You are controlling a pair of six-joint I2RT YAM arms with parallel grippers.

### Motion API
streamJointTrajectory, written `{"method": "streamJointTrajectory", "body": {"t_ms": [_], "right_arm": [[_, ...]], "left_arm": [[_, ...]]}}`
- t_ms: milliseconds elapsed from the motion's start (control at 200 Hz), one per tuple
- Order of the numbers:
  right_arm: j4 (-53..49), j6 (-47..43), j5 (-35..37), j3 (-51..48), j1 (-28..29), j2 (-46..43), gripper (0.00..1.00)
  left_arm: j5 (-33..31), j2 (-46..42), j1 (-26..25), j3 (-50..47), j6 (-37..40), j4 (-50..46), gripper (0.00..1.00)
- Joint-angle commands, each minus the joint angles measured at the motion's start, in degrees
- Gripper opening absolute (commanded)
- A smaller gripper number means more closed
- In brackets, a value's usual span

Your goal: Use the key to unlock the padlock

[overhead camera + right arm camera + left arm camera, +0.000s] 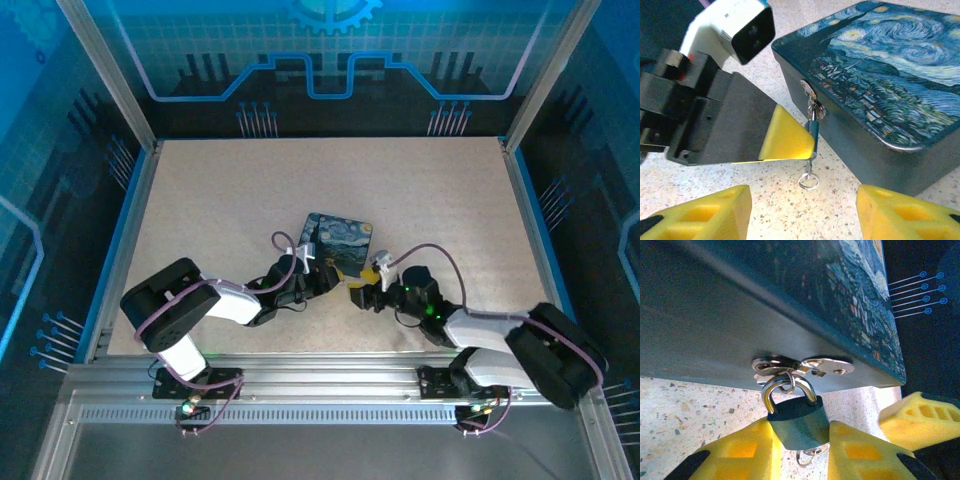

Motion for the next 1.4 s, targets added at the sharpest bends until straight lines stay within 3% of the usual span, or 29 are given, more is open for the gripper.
{"method": "streamJointTrajectory", "body": {"t_ms": [0, 145, 320, 675, 1020, 1216, 1391], "right_arm": [[-6.8, -0.3, -2.8, -1.4, -2.2, -4.2, 0.59], [-7.5, 1.7, -13.0, 1.3, -5.7, -1.1, 0.54], [1.4, 6.5, -19.0, 3.2, -6.2, 8.8, 0.49], [10.0, 9.6, -18.1, 6.0, -5.4, 18.7, 0.40], [12.9, 10.6, -15.2, 7.5, -4.1, 23.0, 0.27], [14.5, 11.2, -14.4, 8.0, -4.0, 25.0, 0.09], [16.3, 12.0, -13.7, 8.0, -3.9, 25.7, 0.01]], "left_arm": [[0.1, -0.8, 0.3, 0.9, 0.1, 1.5, 0.26], [0.4, -0.5, 0.3, 1.1, -0.1, 1.7, 0.26], [0.6, -0.6, 0.3, 1.3, -0.4, 1.6, 0.25], [0.7, -1.0, 0.3, 1.3, -0.5, 1.4, 0.25], [0.9, -0.9, 0.3, 1.4, -0.8, 1.7, 0.25], [1.1, -0.7, 0.3, 1.4, -1.0, 1.8, 0.25], [1.2, -0.9, 0.3, 1.3, -1.2, 1.9, 0.25]]}}
